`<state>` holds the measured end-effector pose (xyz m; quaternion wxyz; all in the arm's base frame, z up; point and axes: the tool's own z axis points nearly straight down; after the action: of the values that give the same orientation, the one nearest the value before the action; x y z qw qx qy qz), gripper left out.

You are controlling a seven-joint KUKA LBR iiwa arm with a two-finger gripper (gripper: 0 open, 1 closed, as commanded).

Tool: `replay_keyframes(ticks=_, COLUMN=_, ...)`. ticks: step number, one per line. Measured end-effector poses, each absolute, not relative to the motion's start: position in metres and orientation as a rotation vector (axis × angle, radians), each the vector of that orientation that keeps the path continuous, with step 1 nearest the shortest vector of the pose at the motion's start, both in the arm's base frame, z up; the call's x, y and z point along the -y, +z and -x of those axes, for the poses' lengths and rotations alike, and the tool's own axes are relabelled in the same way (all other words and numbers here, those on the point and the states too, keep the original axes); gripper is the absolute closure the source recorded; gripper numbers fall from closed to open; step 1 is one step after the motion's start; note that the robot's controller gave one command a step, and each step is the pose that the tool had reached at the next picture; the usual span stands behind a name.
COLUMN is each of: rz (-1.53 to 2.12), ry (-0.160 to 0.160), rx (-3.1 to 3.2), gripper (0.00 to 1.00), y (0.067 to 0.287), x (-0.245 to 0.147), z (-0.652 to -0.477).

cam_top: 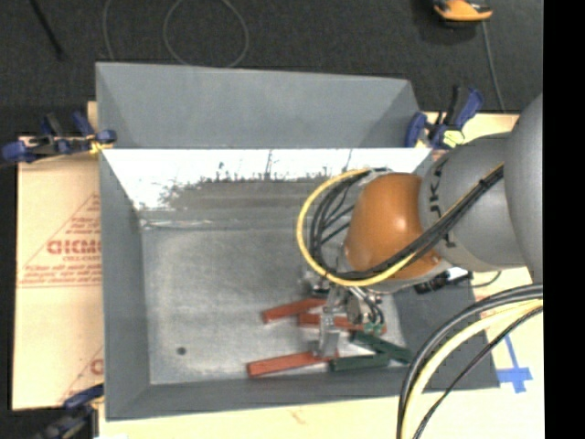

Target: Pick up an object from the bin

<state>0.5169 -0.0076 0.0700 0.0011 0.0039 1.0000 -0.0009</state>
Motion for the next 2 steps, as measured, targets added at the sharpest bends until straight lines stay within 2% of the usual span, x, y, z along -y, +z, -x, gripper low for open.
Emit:
replay_keyframes(ticks=1, rz=-0.011, ry=-0.001, rx=-3.136, gripper=1.0, y=0.071, x=0.005, z=-0.519)
replay_keyframes(ticks=2, rz=0.11, ry=-0.005, rx=-3.131, gripper=1.0, y=0.216, x=0.038, z=-0.489)
